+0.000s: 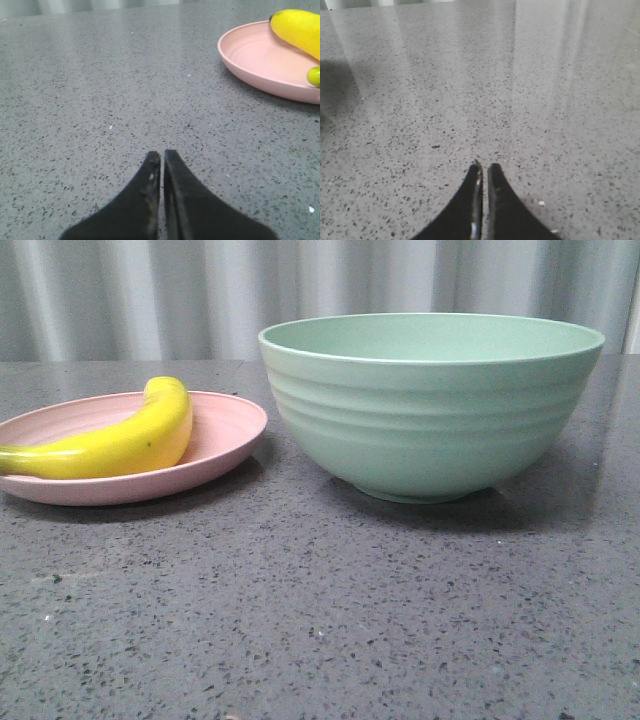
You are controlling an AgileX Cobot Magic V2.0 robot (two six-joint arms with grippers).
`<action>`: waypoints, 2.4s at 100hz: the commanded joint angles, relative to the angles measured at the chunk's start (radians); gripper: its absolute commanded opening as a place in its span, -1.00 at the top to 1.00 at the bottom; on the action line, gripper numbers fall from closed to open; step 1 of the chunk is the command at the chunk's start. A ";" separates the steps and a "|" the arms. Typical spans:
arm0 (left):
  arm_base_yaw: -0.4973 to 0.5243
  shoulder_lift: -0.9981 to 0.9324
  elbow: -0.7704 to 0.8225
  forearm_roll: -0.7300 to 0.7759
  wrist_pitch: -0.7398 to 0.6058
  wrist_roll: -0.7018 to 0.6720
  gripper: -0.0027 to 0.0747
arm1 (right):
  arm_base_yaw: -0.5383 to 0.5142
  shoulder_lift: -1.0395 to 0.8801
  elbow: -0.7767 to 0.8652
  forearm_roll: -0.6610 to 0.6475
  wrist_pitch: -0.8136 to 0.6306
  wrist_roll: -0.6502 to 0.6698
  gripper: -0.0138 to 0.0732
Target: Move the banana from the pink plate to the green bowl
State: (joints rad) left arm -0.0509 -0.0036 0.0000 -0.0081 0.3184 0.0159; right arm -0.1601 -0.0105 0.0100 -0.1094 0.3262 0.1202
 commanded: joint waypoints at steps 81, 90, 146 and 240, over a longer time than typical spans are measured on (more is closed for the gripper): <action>0.003 -0.026 0.011 0.069 -0.176 -0.005 0.98 | -0.008 -0.024 0.022 -0.016 -0.025 -0.003 0.83; 0.003 -0.026 0.011 0.055 -0.201 -0.005 0.98 | -0.008 -0.024 0.022 -0.016 -0.039 -0.003 0.83; 0.003 -0.026 0.009 -0.011 -0.338 -0.005 0.98 | -0.008 -0.022 0.020 -0.012 -0.386 -0.003 0.83; 0.001 0.293 -0.346 -0.049 -0.351 -0.005 0.66 | -0.002 0.300 -0.295 0.084 -0.126 -0.003 0.83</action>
State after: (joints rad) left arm -0.0509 0.2136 -0.2690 -0.0507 0.0166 0.0159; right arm -0.1601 0.2451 -0.2434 -0.0261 0.2446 0.1202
